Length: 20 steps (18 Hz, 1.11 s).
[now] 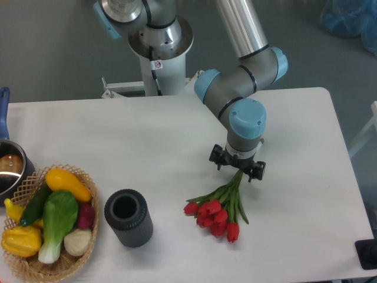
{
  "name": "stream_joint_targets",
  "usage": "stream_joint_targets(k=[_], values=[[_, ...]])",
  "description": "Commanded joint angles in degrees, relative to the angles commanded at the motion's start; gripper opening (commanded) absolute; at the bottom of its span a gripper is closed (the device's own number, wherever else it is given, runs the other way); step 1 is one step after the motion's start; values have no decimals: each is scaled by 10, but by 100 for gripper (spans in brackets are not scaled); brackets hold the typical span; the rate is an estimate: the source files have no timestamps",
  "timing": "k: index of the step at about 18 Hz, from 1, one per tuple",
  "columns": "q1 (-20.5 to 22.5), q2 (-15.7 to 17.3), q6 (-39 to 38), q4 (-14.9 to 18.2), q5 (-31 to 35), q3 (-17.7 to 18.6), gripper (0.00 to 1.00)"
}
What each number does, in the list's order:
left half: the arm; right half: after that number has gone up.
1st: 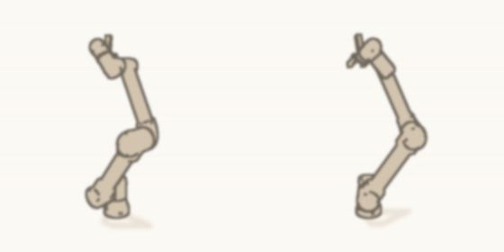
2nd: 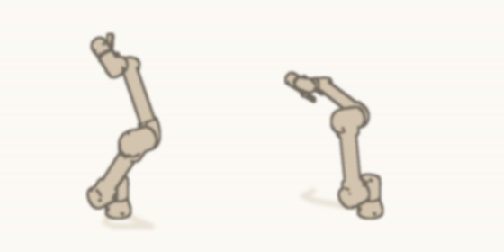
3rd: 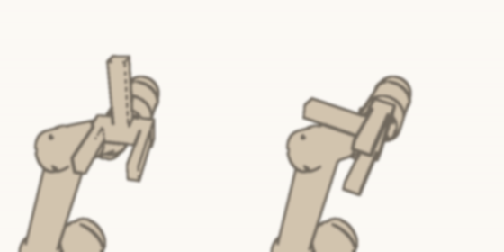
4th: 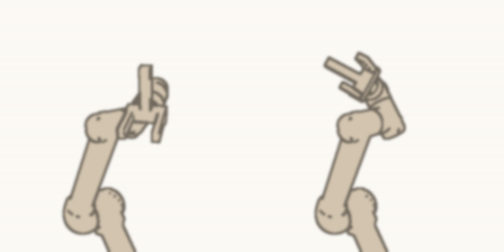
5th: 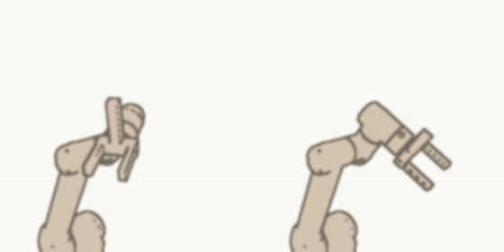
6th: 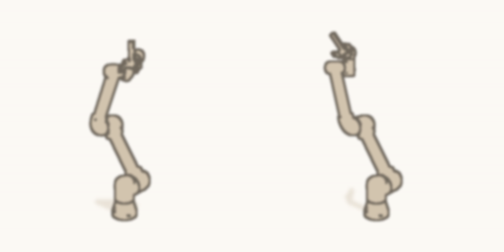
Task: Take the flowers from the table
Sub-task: 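Close the gripper around the tulip stems, then lift the gripped tulip bunch up off the table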
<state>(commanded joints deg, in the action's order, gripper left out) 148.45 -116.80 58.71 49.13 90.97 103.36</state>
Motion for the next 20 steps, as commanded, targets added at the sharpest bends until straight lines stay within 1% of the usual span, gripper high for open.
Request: stream_joint_targets(k=[1,2,3,5,6,7,8,14,15,18,20], values=[[0,-1,1,0,0,-1,91],[1,0,1,0,0,-1,84],[2,0,1,1,0,-1,70],[2,0,2,1,0,-3,55],[2,0,2,1,0,-4,40],[2,0,2,1,0,-5,31],[3,-1,2,1,1,-6,29],[4,-5,2,2,0,-7,27],[4,-6,2,2,0,-7,21],[9,-6,2,2,0,-8,21],[9,-6,2,4,1,-15,21]])
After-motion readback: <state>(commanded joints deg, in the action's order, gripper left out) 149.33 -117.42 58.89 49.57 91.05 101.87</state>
